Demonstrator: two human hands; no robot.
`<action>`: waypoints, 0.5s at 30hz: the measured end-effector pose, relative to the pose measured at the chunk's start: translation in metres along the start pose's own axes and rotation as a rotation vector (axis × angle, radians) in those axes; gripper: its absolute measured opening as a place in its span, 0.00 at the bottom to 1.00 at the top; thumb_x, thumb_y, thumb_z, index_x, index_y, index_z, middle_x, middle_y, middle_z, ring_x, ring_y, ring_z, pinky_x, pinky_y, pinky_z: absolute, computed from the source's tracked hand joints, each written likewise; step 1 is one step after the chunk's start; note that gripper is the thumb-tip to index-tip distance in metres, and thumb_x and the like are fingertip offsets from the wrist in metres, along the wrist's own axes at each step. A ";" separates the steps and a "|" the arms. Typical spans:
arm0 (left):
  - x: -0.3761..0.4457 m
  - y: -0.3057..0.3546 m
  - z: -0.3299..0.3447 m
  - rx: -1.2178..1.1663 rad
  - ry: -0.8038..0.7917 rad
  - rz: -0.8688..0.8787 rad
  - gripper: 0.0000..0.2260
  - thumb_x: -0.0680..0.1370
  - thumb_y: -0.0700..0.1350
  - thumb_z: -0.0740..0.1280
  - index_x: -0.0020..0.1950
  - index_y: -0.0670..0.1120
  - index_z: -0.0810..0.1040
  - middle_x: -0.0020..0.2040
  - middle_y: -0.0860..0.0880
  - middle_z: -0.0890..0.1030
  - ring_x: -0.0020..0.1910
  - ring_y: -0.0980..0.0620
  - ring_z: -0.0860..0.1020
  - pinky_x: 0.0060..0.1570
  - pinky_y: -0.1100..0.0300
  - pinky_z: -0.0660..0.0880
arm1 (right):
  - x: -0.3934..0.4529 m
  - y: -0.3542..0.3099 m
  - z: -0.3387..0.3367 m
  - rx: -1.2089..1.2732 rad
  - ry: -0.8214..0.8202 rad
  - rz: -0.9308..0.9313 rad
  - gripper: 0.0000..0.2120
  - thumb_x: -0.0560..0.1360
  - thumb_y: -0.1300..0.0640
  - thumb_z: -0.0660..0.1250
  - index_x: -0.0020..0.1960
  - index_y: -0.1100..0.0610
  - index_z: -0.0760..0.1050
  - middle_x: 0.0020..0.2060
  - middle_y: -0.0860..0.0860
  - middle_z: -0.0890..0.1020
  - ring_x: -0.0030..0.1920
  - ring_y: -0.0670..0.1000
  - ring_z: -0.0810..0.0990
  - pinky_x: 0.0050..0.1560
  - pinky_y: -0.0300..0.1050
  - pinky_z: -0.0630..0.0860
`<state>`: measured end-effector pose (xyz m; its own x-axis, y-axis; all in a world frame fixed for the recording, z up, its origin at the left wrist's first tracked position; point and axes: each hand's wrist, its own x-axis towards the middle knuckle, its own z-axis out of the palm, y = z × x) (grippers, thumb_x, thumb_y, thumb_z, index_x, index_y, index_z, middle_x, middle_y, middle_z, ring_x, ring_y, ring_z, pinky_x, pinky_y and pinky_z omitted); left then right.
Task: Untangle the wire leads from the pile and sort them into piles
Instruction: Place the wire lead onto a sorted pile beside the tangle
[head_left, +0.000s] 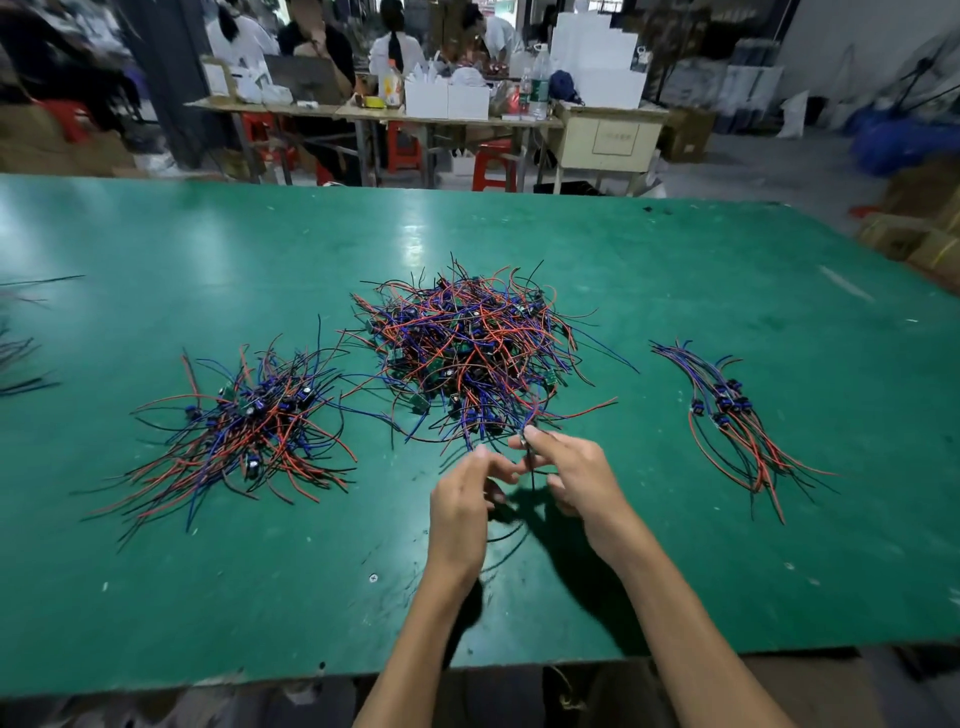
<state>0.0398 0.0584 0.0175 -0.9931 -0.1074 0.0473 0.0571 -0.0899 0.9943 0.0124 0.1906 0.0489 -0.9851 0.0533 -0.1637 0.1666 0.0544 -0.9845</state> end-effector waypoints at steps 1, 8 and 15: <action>0.002 0.000 -0.001 -0.010 -0.003 -0.021 0.22 0.80 0.57 0.54 0.45 0.51 0.86 0.40 0.49 0.85 0.34 0.52 0.78 0.34 0.61 0.74 | -0.003 0.002 -0.002 0.005 -0.031 -0.056 0.12 0.80 0.47 0.68 0.46 0.53 0.86 0.34 0.50 0.83 0.26 0.42 0.70 0.28 0.30 0.63; -0.002 0.003 -0.004 -0.077 -0.138 -0.029 0.11 0.84 0.46 0.64 0.56 0.46 0.85 0.47 0.41 0.86 0.39 0.40 0.83 0.46 0.46 0.81 | -0.016 0.023 -0.020 -0.369 -0.179 -0.265 0.15 0.71 0.37 0.69 0.49 0.46 0.84 0.36 0.49 0.85 0.37 0.44 0.82 0.48 0.50 0.78; -0.003 0.006 -0.003 -0.148 0.011 -0.038 0.06 0.81 0.39 0.68 0.50 0.41 0.85 0.42 0.46 0.86 0.40 0.55 0.82 0.41 0.62 0.79 | -0.012 0.025 -0.023 -0.299 -0.092 -0.321 0.15 0.75 0.35 0.65 0.46 0.42 0.86 0.41 0.46 0.87 0.36 0.40 0.81 0.39 0.34 0.74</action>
<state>0.0431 0.0555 0.0232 -0.9937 -0.1121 0.0077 0.0345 -0.2392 0.9704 0.0292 0.2144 0.0278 -0.9865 -0.1012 0.1290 -0.1561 0.3401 -0.9273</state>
